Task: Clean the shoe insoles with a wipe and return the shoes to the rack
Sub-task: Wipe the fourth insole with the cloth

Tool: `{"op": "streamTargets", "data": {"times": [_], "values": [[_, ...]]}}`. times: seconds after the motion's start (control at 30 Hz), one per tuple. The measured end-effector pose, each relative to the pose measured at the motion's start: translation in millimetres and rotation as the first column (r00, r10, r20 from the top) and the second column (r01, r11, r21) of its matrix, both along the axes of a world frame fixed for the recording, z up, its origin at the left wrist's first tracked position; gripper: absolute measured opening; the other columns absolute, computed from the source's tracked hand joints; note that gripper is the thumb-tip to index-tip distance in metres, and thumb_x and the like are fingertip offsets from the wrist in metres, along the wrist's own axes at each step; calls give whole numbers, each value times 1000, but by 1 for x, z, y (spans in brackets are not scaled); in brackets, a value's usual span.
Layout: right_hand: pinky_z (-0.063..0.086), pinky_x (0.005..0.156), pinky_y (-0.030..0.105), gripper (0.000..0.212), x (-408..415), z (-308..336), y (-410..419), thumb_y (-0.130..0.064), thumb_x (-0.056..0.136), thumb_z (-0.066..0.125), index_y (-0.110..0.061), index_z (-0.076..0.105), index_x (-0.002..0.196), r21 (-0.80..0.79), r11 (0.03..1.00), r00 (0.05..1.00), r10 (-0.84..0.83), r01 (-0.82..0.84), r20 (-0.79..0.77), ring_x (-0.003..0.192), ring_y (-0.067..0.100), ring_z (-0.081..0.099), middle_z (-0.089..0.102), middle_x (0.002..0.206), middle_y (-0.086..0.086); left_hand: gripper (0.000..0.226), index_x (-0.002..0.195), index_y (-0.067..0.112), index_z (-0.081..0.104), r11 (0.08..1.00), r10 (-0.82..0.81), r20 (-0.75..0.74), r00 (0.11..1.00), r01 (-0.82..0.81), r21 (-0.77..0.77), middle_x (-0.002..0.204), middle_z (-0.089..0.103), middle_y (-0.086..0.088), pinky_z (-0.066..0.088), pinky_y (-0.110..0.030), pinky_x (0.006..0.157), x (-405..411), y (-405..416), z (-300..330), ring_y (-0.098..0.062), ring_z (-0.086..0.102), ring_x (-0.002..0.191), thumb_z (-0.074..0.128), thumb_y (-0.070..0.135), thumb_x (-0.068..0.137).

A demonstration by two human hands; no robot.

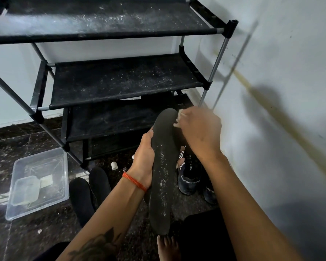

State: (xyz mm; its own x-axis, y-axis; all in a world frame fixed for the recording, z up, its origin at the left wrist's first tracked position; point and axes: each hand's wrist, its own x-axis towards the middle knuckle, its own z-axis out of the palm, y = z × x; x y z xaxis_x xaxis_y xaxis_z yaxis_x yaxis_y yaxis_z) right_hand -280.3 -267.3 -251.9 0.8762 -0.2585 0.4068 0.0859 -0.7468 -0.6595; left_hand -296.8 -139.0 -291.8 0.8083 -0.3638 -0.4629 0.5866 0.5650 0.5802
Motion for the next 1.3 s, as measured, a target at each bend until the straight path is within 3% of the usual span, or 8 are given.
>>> {"op": "streamTargets", "data": {"times": [0.1, 0.2, 0.33, 0.53, 0.7, 0.83, 1.03, 1.3], "values": [[39, 63, 13, 10, -2, -5, 8, -16, 81, 65, -15, 71, 89, -101, 988, 992, 114, -119, -53, 70, 9, 53, 62, 80, 1, 39, 125, 25, 60, 998, 25, 55, 998, -28, 56, 109, 68, -11, 45, -55, 98, -2, -3, 1, -32, 63, 103, 33, 38, 100], [46, 67, 27, 7, -3, -6, 3, -17, 80, 63, -13, 69, 83, -143, 986, 985, 68, -91, -158, 71, 18, 57, 64, 76, 5, 39, 102, 38, 70, 996, 52, 101, 994, -59, 70, 98, 66, -9, 48, -48, 82, -4, -4, 3, -26, 59, 84, 32, 32, 100], [41, 64, 21, 8, -4, -3, -8, -19, 76, 65, -13, 69, 79, -163, 987, 942, -55, 0, -330, 73, 20, 60, 67, 78, 5, 34, 121, 35, 61, 997, 74, 25, 997, -74, 30, 103, 67, -12, 48, -54, 85, -2, -3, 6, -29, 59, 83, 33, 37, 100], [46, 63, 26, 6, 0, -3, -4, -20, 79, 63, -17, 68, 80, -30, 999, 998, -14, 12, -69, 67, 15, 58, 64, 72, 0, 37, 129, 34, 54, 999, 52, 20, 998, -52, -4, 118, 66, -14, 51, -50, 81, -1, 0, 4, -33, 64, 92, 33, 40, 100], [49, 67, 27, 4, -2, -7, 2, -17, 76, 66, -17, 69, 78, -39, 986, 972, 150, -160, -183, 66, 11, 59, 64, 71, -3, 35, 108, 35, 65, 995, 75, 77, 994, -79, 56, 84, 70, -6, 53, -41, 65, -2, -2, 5, -21, 63, 69, 31, 34, 101], [41, 57, 21, 4, -5, 0, -7, -23, 69, 69, -20, 69, 69, -104, 986, 924, 81, -129, -375, 61, 8, 56, 62, 64, -6, 36, 125, 34, 58, 995, 98, 16, 995, -98, 31, 112, 67, -11, 54, -47, 71, 0, 2, 4, -28, 61, 84, 33, 38, 100], [40, 61, 2, 8, 1, -1, -9, -15, 80, 67, -18, 73, 83, 173, 985, 992, 35, -14, -118, 64, -5, 59, 68, 72, -8, 40, 132, 29, 51, 997, 74, -19, 997, -74, -10, 115, 67, -15, 52, -51, 79, 3, 4, 4, -39, 62, 101, 33, 43, 99], [46, 72, 10, 20, 2, -6, -4, -7, 76, 72, -16, 75, 93, 43, 987, 964, 163, -158, -211, 70, 3, 56, 65, 87, -3, 39, 111, 14, 67, 994, 91, -36, 995, -89, 61, 106, 68, -19, 47, -56, 91, 2, 4, -3, -35, 66, 89, 43, 40, 95]]}}
